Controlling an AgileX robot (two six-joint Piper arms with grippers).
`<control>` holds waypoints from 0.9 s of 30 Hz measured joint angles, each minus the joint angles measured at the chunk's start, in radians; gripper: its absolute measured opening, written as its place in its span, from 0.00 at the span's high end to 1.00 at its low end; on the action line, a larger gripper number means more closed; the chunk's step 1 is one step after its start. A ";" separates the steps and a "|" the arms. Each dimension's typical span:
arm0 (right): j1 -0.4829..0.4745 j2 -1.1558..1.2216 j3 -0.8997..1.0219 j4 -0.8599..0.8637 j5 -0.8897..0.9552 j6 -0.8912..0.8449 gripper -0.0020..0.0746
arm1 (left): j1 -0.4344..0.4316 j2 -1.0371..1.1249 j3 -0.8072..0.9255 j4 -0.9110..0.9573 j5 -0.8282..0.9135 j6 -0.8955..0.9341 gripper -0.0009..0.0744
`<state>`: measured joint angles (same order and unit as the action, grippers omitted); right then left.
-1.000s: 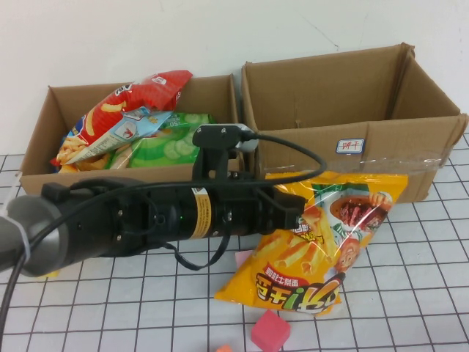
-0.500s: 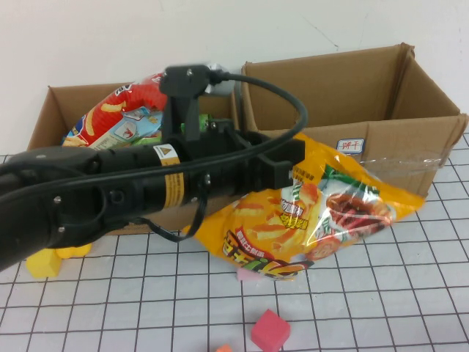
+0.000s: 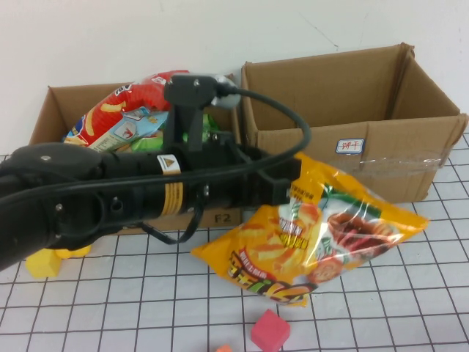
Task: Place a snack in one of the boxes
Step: Pick up the potato chip
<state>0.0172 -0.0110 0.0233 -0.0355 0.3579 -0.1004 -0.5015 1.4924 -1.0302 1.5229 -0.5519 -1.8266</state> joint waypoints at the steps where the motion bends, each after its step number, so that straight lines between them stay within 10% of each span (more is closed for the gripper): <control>1: 0.000 0.000 0.000 0.000 0.000 0.000 0.98 | 0.000 0.005 0.000 0.031 0.000 -0.016 0.99; 9: 0.000 0.000 0.000 0.000 0.000 0.000 0.98 | 0.000 0.104 0.000 0.161 -0.007 -0.082 0.91; 18: 0.000 -0.001 0.000 0.000 0.000 0.000 0.98 | 0.000 0.175 0.000 0.132 0.016 -0.002 0.32; 27: 0.000 -0.001 0.000 0.000 0.000 0.000 0.98 | 0.000 0.195 0.000 -0.016 0.046 0.152 0.25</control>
<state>0.0172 -0.0117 0.0233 -0.0355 0.3579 -0.1004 -0.5015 1.6872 -1.0302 1.5069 -0.5064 -1.6751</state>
